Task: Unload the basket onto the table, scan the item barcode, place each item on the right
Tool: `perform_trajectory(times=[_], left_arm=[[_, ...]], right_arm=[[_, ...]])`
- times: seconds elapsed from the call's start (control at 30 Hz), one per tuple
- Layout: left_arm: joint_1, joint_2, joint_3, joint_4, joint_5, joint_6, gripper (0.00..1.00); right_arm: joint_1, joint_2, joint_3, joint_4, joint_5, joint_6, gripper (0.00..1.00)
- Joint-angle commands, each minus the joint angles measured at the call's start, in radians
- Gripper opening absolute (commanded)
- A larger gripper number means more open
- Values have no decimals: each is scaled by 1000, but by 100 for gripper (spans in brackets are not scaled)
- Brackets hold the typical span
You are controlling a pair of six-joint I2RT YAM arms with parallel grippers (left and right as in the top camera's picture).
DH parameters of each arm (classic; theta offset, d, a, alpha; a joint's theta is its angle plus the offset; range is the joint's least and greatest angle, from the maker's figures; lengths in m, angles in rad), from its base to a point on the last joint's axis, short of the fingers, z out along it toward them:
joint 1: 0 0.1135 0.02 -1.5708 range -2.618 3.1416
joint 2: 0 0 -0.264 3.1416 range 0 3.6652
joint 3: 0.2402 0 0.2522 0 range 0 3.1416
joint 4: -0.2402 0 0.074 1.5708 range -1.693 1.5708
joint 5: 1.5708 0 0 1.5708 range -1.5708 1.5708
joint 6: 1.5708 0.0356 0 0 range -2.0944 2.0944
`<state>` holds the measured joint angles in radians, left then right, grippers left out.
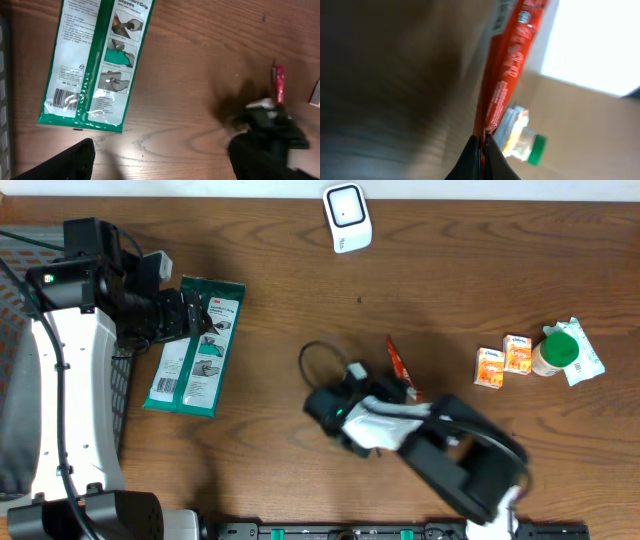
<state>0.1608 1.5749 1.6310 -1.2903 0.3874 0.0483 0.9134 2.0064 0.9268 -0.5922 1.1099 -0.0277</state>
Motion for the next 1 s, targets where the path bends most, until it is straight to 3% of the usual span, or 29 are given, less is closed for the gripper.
perform_trajectory(times=[0.0,0.23,0.4,0.6,0.67,0.73,0.8,0.97], left_arm=[[0,-13,0,-3,5,-5,87],[0,-13,0,-3,5,-5,87],[0,-13,0,-3,5,-5,87],[0,-13,0,-3,5,-5,87],[0,-13,0,-3,5,-5,87],[0,-13,0,-3,5,-5,87],[0,-13,0,-3,5,-5,87],[0,-13,0,-3,5,-5,87]], right_arm=[[73,69,30,30,176,-96,1],[151,82,48,150,157,-163,1],[167,82,50,236,-109,-248,1],[169,82,50,276,-184,-220,5],[168,82,50,289,-185,-220,15],[168,82,50,294,-188,-219,41],[168,82,50,302,-189,-219,55],[168,82,58,321,-264,-204,60]])
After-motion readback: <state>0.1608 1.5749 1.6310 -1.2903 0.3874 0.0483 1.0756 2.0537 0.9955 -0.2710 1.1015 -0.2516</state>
